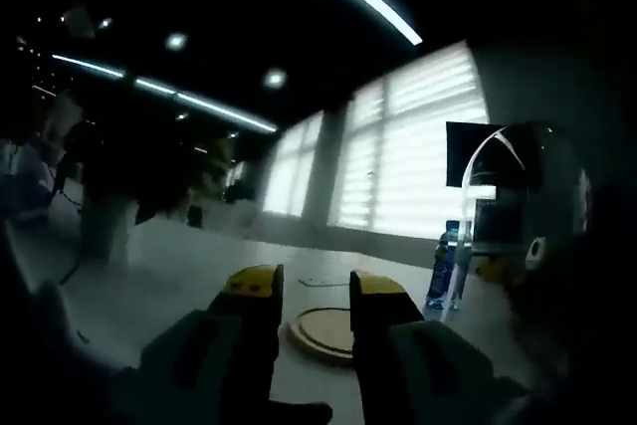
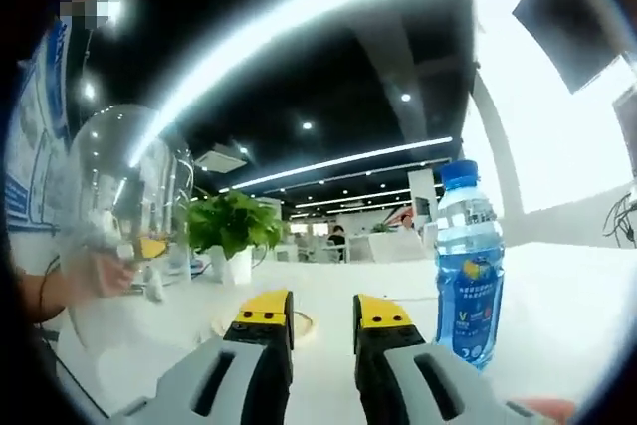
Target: Open the cover put in the Mizone put the cover back on
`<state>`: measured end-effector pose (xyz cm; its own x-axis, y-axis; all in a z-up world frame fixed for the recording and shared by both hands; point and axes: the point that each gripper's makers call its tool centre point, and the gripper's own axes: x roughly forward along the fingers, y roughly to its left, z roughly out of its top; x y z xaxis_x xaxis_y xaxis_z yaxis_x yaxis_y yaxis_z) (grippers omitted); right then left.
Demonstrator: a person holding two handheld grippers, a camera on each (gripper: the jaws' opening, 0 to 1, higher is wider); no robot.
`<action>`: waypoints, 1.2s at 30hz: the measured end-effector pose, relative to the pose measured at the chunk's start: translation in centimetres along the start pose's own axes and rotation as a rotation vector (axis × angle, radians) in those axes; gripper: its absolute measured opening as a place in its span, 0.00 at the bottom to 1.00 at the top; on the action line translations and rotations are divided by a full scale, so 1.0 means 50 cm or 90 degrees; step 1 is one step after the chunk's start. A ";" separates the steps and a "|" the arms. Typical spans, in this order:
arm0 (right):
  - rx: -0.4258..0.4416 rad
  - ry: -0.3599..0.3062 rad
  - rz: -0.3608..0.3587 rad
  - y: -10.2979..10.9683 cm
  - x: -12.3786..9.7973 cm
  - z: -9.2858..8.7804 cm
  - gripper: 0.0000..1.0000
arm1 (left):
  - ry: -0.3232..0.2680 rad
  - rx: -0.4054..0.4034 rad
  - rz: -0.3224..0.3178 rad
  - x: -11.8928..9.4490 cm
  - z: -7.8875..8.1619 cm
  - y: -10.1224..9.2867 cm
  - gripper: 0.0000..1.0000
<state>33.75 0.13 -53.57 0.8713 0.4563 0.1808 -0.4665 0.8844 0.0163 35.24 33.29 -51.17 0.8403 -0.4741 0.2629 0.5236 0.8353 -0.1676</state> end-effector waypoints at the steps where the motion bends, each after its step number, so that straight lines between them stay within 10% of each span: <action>1: -0.007 0.003 0.010 0.006 0.001 -0.002 0.22 | 0.000 0.000 -0.002 0.000 0.000 -0.003 0.27; 6: -0.047 0.000 0.026 0.021 0.005 -0.005 0.21 | 0.014 0.005 0.006 -0.003 -0.007 0.005 0.20; 9: -0.022 -0.021 -0.020 0.002 -0.002 0.009 0.00 | 0.017 -0.004 0.012 -0.004 -0.008 0.011 0.16; 14: 0.062 -0.050 -0.045 -0.032 -0.014 0.025 0.00 | 0.005 -0.021 0.030 -0.008 -0.002 0.023 0.08; 27: -0.001 -0.033 0.030 0.022 -0.021 0.019 0.00 | 0.046 0.050 0.027 -0.006 -0.024 0.016 0.14; 36: -0.016 -0.038 -0.023 -0.020 -0.027 0.026 0.00 | 0.050 0.048 0.047 -0.010 -0.025 0.028 0.12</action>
<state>32.84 -1.51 -52.57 0.8763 0.4185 0.2385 -0.4308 0.9024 -0.0006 35.74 34.35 -52.73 0.8860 -0.4288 0.1763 0.4507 0.8858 -0.1108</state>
